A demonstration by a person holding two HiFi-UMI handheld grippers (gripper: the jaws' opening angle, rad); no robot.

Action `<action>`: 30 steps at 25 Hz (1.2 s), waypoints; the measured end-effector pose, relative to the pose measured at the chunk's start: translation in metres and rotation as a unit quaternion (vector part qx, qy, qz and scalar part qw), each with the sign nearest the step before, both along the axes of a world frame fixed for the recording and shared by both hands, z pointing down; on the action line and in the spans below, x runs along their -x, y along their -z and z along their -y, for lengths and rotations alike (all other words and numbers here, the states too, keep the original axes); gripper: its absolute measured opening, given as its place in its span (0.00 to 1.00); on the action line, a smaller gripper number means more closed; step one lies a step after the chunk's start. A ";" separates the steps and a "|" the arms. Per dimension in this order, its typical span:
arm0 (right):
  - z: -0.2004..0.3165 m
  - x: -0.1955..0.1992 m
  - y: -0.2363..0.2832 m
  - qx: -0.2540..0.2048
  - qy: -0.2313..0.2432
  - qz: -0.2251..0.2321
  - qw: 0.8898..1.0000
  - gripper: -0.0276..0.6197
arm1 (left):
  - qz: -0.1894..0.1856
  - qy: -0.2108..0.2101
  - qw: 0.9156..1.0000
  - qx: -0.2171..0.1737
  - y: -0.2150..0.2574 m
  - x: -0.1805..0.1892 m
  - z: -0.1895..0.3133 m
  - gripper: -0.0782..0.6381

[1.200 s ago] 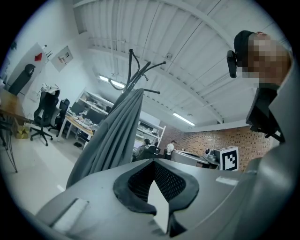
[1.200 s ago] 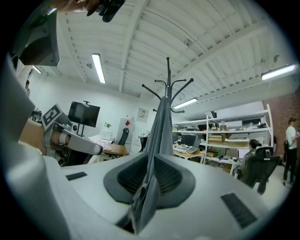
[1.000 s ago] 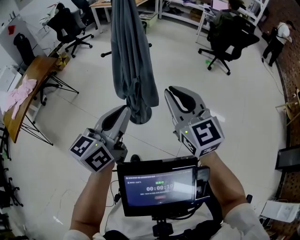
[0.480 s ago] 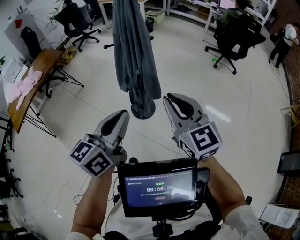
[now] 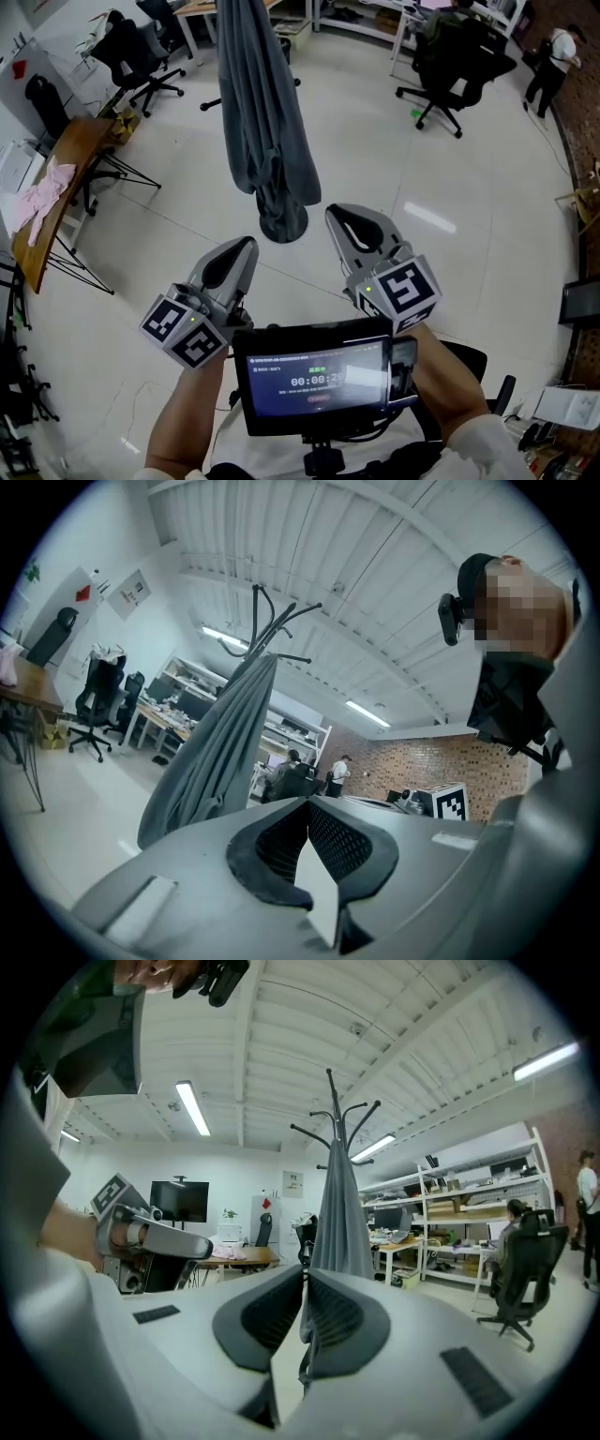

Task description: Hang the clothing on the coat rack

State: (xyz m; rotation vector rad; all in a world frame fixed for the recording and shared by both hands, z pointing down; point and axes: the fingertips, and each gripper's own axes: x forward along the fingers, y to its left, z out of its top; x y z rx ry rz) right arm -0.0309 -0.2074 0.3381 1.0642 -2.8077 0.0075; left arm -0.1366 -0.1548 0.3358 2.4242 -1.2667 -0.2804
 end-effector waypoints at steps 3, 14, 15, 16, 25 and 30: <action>-0.003 0.004 0.000 0.003 -0.003 -0.004 1.000 0.05 | 0.002 -0.010 1.000 0.000 -0.001 0.003 0.001 0.11; -0.007 0.014 0.001 0.014 -0.012 -0.014 1.000 0.05 | 0.027 -0.064 0.998 0.001 -0.008 0.001 -0.010 0.11; -0.007 0.015 0.000 0.015 -0.012 -0.015 1.000 0.05 | 0.025 -0.064 0.998 0.002 -0.009 0.001 -0.011 0.11; -0.007 0.016 0.000 0.016 -0.012 -0.015 1.000 0.05 | 0.022 -0.064 0.998 0.002 -0.010 0.002 -0.012 0.11; -0.008 0.021 0.002 0.018 -0.011 -0.016 1.000 0.04 | 0.008 -0.060 0.998 0.006 -0.009 0.008 -0.012 0.11; -0.009 0.023 0.005 0.017 -0.009 -0.017 1.000 0.04 | 0.004 -0.061 0.998 0.005 -0.006 0.006 -0.010 0.11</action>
